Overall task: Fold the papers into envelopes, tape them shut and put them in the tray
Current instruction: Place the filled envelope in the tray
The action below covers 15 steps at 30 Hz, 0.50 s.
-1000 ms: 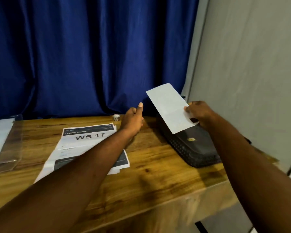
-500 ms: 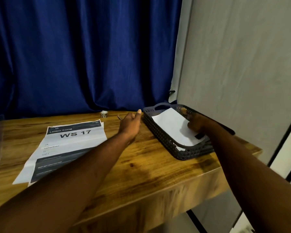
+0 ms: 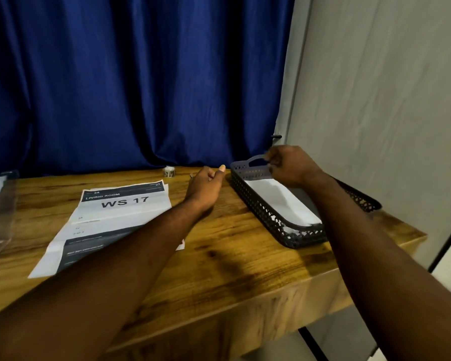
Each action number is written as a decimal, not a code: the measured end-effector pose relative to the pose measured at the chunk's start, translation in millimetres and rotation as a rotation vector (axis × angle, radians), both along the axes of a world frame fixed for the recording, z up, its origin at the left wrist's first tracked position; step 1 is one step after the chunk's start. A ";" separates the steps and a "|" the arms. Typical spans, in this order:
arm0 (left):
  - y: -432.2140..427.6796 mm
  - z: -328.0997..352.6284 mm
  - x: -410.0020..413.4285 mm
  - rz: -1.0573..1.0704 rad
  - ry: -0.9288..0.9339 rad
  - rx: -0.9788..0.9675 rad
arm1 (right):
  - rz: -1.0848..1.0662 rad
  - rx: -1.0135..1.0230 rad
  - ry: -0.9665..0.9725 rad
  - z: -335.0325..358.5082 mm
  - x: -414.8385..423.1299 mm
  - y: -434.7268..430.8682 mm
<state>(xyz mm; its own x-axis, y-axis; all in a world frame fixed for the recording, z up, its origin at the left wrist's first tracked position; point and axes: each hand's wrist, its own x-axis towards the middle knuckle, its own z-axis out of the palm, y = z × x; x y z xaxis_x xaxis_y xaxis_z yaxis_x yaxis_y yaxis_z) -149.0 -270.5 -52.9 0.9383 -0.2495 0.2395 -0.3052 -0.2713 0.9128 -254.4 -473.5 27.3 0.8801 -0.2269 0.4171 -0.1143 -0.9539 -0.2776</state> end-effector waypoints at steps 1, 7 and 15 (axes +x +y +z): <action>2.6 2.4 2.0 0.006 -0.021 -0.005 | 0.063 0.018 -0.039 3.7 4.5 11.6; 61.0 17.5 19.1 0.131 -0.196 0.003 | 0.359 0.165 -0.159 -5.7 52.2 99.2; 172.5 4.2 59.2 0.338 -0.279 0.231 | 0.451 0.189 0.080 -62.2 114.8 179.8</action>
